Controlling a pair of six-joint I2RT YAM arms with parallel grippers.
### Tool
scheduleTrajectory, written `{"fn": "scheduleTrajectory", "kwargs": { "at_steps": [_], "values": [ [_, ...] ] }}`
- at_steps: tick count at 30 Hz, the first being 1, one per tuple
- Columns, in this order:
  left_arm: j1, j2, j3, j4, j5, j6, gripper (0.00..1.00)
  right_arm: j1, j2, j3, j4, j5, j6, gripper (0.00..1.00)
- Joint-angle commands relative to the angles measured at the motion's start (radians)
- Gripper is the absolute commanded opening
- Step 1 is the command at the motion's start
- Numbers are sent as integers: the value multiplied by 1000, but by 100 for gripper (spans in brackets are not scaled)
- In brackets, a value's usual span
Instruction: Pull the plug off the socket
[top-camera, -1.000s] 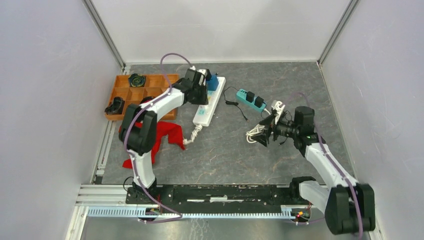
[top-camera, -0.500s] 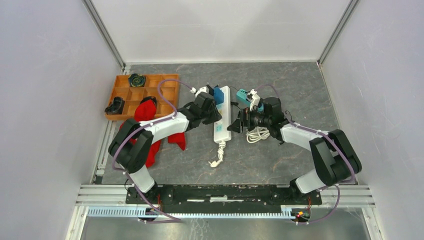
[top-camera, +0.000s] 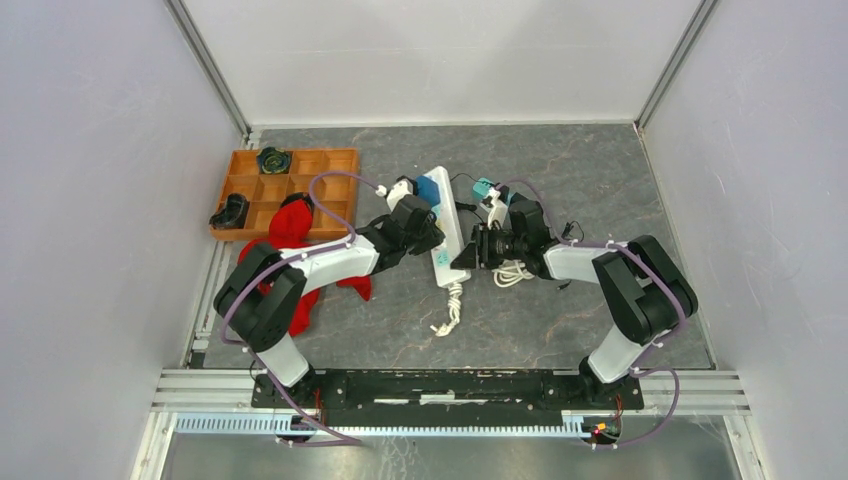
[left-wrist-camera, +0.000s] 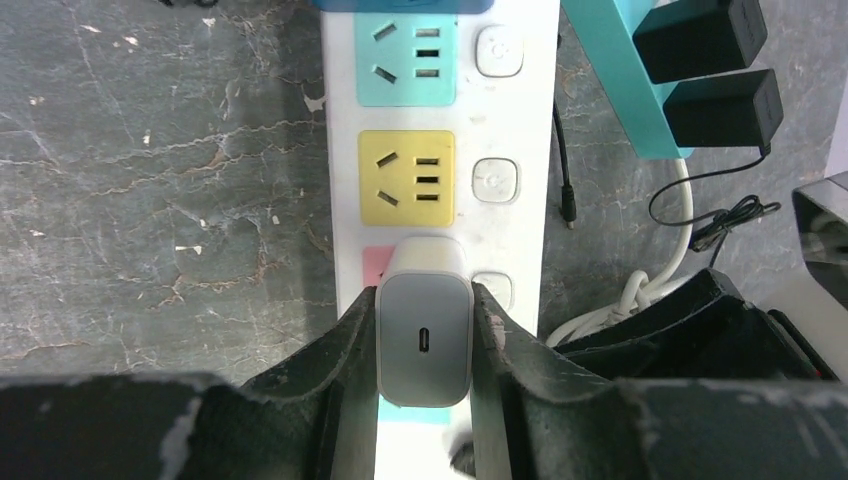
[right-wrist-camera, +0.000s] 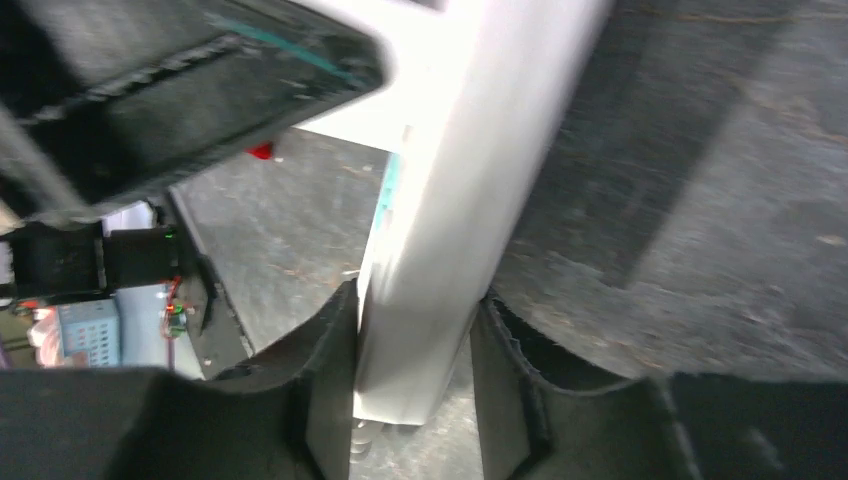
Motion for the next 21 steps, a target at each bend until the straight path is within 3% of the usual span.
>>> {"fn": "scheduleTrajectory", "kwargs": {
  "at_steps": [1, 3, 4, 13, 18, 21],
  "values": [
    [-26, -89, 21, 179, -36, -65, 2, 3, 26, 34, -19, 57, -5, 22],
    [-35, -111, 17, 169, -43, -72, 2, -3, 37, 29, -48, 99, -13, 3],
    [-41, -128, 14, 159, -48, -75, 2, -9, 42, 23, -53, 119, -12, 0],
    [-62, -326, -70, 76, -72, -123, 2, -57, 72, 15, -98, 189, -12, 0],
    [-63, -348, -95, 63, -9, -174, 2, -58, 92, 14, -89, 180, -11, 0],
    [-65, -367, -102, 28, -41, -138, 2, -58, 104, 26, -87, 151, -22, 0]
  ]
}}
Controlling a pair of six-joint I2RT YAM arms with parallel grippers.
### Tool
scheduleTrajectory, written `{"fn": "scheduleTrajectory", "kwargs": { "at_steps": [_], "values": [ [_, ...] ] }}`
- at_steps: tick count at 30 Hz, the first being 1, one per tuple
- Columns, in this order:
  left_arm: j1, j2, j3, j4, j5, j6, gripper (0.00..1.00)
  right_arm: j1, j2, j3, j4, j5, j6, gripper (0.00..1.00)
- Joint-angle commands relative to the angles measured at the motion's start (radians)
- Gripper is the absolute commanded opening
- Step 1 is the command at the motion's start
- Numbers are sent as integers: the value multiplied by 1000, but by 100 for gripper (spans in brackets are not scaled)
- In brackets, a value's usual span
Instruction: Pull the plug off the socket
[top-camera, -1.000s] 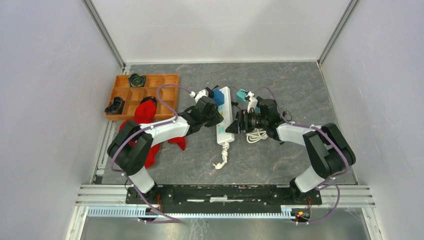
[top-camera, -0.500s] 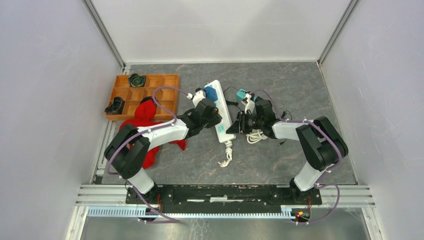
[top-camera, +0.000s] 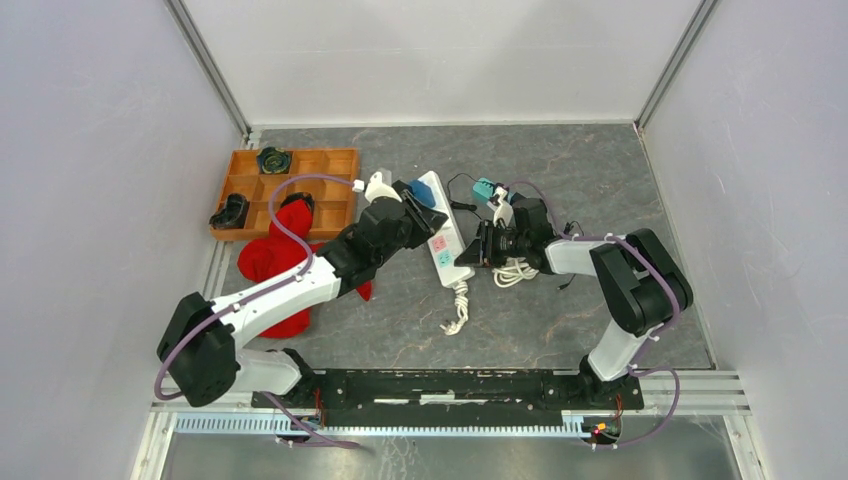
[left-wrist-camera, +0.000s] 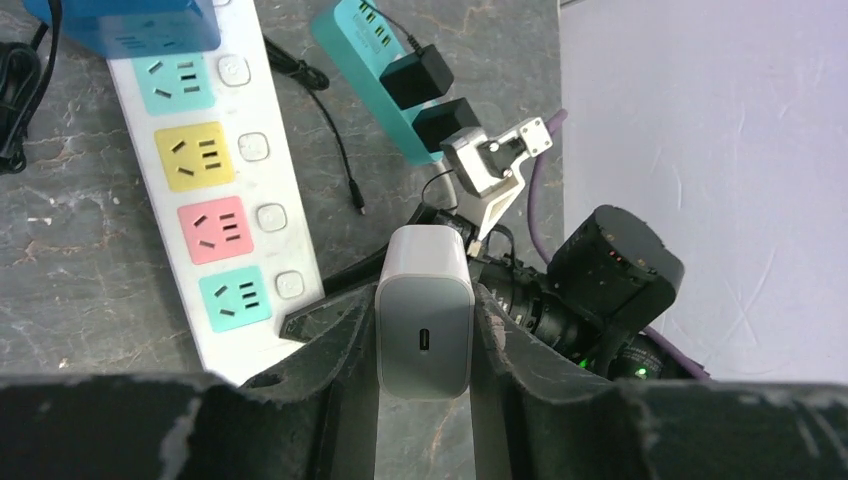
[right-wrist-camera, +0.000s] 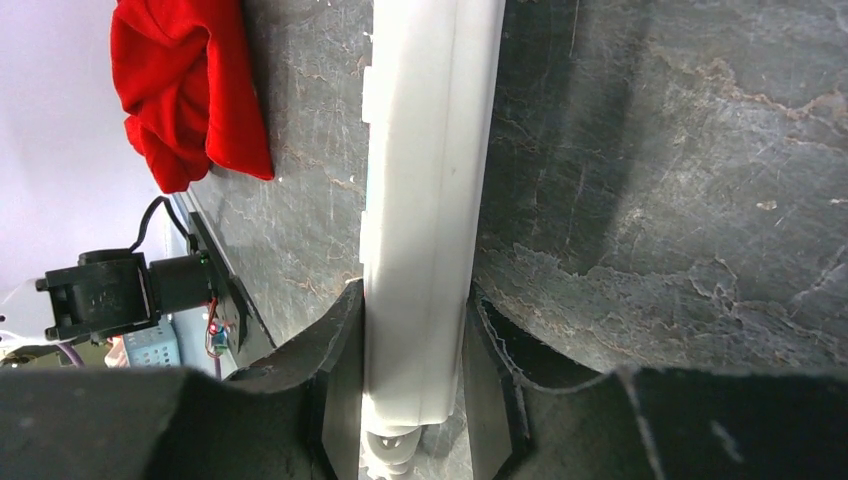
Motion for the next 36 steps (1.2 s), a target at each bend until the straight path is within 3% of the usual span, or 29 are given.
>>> {"fn": "scheduleTrajectory", "kwargs": {
  "at_steps": [1, 2, 4, 8, 12, 14, 19, 27, 31, 36],
  "values": [
    [-4, -20, -24, -28, -24, -7, 2, -6, 54, 8, -37, 120, -135, 0],
    [-4, -34, -30, -30, -35, 14, 2, -6, 53, 10, -33, 110, -140, 0],
    [-4, -67, -35, -87, -58, 86, 2, -6, 52, 18, -28, 88, -151, 10],
    [-4, -118, -45, -181, -103, 227, 2, -7, 52, 65, -56, 52, -218, 43],
    [-2, -154, -69, -261, -124, 328, 2, -8, 25, 90, -78, 45, -271, 84],
    [-2, -157, -74, -300, -112, 363, 2, -13, 5, 105, -95, 41, -300, 93],
    [-2, -157, -89, -387, -79, 428, 2, -34, -74, 149, -164, 16, -439, 98],
    [-2, -61, -82, -435, -95, 498, 2, -61, -298, 177, -334, -150, -849, 98],
    [3, 56, -40, -448, -137, 528, 2, -102, -388, 172, -379, -229, -924, 98],
    [21, 180, -4, -425, -149, 543, 4, -181, -434, 134, -330, -320, -901, 98]
  ]
}}
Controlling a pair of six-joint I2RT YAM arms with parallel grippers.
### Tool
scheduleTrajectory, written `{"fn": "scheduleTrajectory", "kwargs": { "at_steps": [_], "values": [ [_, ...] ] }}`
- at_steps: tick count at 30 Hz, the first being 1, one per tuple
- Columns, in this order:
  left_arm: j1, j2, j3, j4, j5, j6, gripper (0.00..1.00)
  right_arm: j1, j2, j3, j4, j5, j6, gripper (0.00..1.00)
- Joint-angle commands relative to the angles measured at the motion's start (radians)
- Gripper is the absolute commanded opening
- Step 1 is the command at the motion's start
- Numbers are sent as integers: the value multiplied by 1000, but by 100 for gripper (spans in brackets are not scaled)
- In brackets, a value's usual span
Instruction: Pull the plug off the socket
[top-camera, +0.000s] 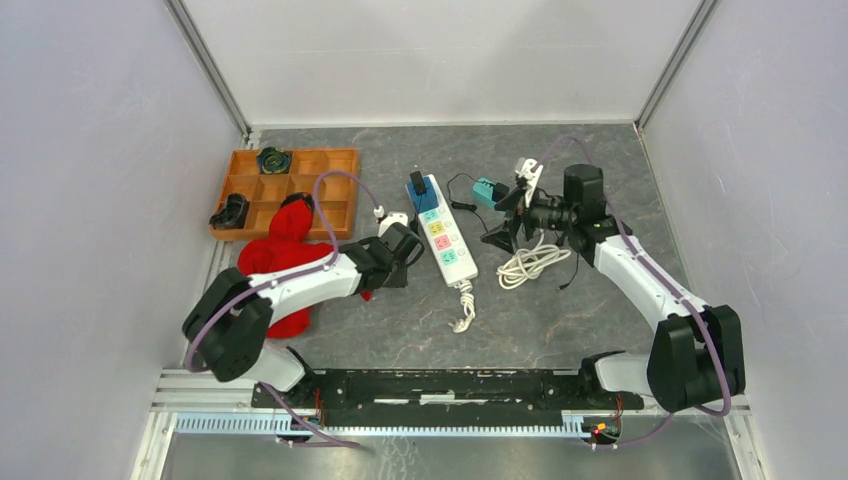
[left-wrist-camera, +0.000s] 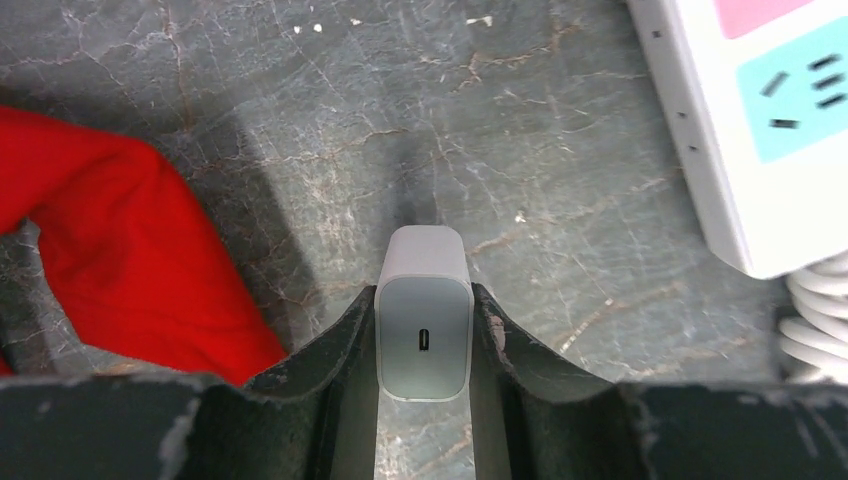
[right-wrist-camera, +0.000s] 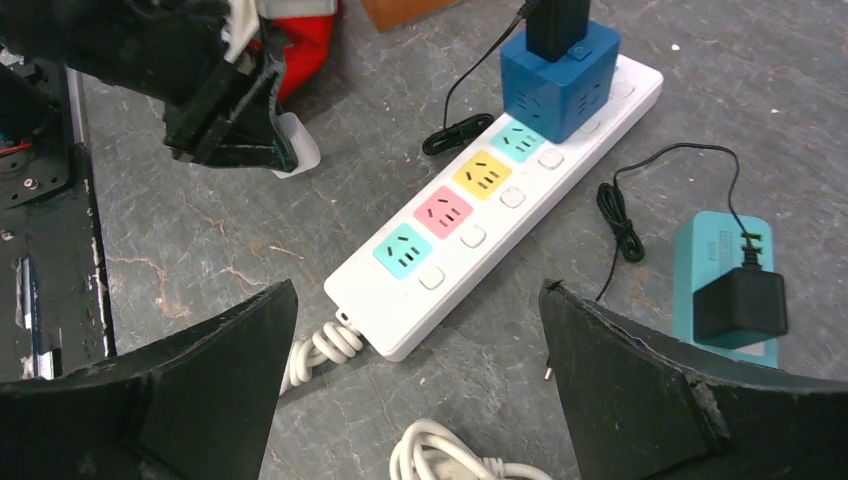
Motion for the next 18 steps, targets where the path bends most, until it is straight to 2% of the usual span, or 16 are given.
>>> {"fn": "scheduleTrajectory", "kwargs": {
  "at_steps": [1, 4, 6, 10, 13, 14, 15, 18],
  "values": [
    [18, 73, 67, 25, -46, 63, 4, -57, -19, -17, 21, -125, -39, 98],
    [25, 111, 81, 28, -44, 63, 9, -65, -7, -17, 17, -145, -38, 98],
    [27, 124, 90, 27, -46, 63, 21, -66, -5, -16, 8, -149, -52, 98],
    [35, 134, 107, 13, -56, 69, 65, -71, -3, -10, -9, -159, -69, 98],
    [35, 129, 141, -36, -56, 71, 86, -76, -4, -5, -23, -164, -83, 98],
    [35, 119, 151, -50, -51, 72, 96, -78, -5, -4, -25, -167, -87, 98],
    [35, 103, 155, -58, -44, 73, 99, -79, -7, -3, -28, -169, -91, 98],
    [35, 28, 155, -55, -16, 82, 100, -79, -10, -2, -34, -175, -103, 98]
  ]
}}
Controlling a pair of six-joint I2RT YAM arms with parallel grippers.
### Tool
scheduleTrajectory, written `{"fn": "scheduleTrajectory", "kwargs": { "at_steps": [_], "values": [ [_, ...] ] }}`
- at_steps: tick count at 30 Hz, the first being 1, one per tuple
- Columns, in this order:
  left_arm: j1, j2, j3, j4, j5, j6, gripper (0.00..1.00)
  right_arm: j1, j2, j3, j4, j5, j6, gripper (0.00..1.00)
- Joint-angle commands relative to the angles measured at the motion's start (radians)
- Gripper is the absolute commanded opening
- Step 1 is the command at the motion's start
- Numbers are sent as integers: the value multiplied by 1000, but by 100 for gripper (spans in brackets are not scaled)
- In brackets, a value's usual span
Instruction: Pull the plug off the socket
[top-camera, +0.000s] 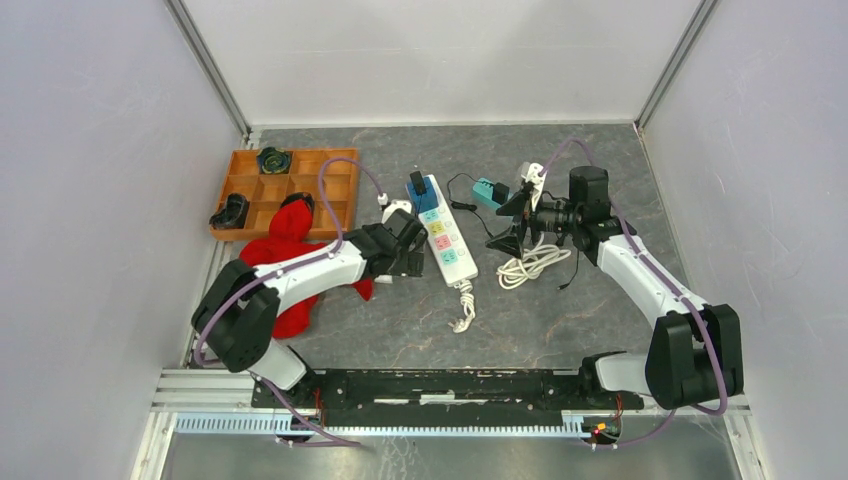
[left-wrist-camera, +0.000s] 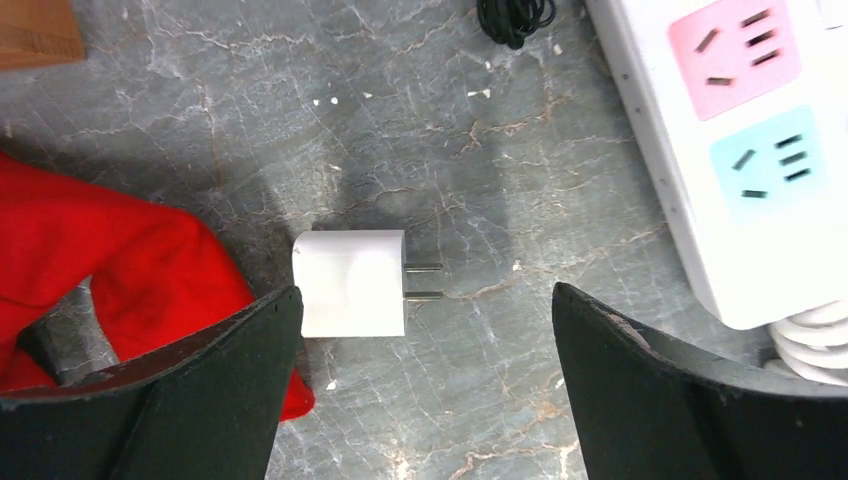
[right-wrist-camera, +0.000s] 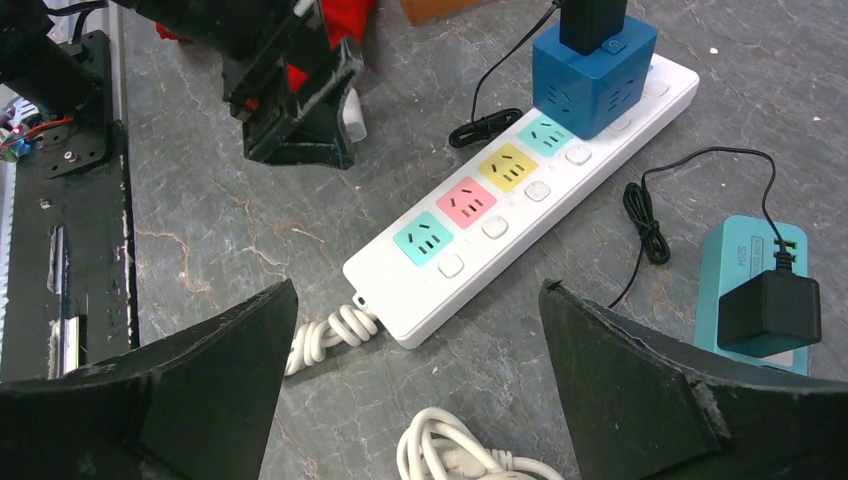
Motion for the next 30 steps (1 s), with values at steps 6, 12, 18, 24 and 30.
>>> {"fn": "scheduleTrajectory", "kwargs": {
  "at_steps": [6, 12, 18, 24, 30],
  "values": [
    [17, -244, 36, 106, 97, 86, 100, -6, -17, 11, -6, -38, -50, 98],
    [166, -223, 95, 247, 303, 45, 100, -9, -27, 8, -7, -39, -58, 98],
    [259, -34, 272, 272, 405, -30, 100, -11, -27, 8, -6, -40, -58, 98],
    [265, 163, 494, 149, 264, -103, 97, -12, -31, 8, -8, -40, -59, 98],
    [263, 280, 624, 51, 179, -145, 80, -12, -22, 8, -11, -42, -61, 98]
  ]
}}
